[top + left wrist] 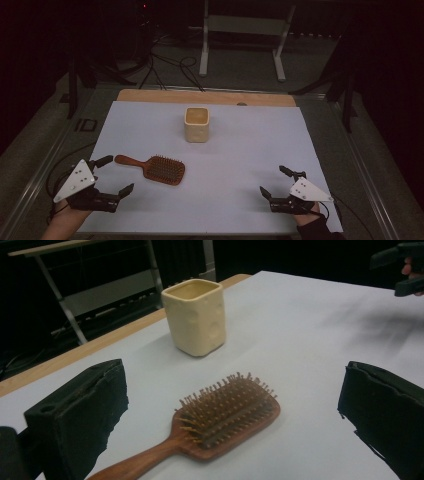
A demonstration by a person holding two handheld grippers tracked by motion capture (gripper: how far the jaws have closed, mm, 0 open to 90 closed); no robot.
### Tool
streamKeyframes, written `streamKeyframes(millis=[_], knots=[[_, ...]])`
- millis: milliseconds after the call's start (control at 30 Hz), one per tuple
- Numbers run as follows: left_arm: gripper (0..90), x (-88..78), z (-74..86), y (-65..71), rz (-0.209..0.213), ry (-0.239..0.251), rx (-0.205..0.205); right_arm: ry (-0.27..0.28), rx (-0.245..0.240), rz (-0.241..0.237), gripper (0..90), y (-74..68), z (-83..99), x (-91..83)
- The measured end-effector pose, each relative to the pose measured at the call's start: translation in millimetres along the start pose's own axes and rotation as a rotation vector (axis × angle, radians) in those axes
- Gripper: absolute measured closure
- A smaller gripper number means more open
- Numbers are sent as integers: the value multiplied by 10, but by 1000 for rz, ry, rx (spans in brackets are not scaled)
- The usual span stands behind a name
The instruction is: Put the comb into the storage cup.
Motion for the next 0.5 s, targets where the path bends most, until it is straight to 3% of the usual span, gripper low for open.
streamKeyframes(millis=[233,400,500], knots=[[0,57,-110,-152,-18,-8,0,-3,7,-1,83,5,9,5],[0,128,-172,-253,-21,-57,-16,3,3,2,83,5,0,-2],[0,180,-206,-295,-49,-86,-22,2,3,-1,84,4,1,-1]])
Point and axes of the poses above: each handheld gripper's, and its own axes: x roughly forward along the jaws, z roughly out of its underside, y roughly to its right, the point moved 2 cm from there along x, roughly forward along the jaws, and after that the axes turned 3 degrees about -y, right-handed, at the moved point
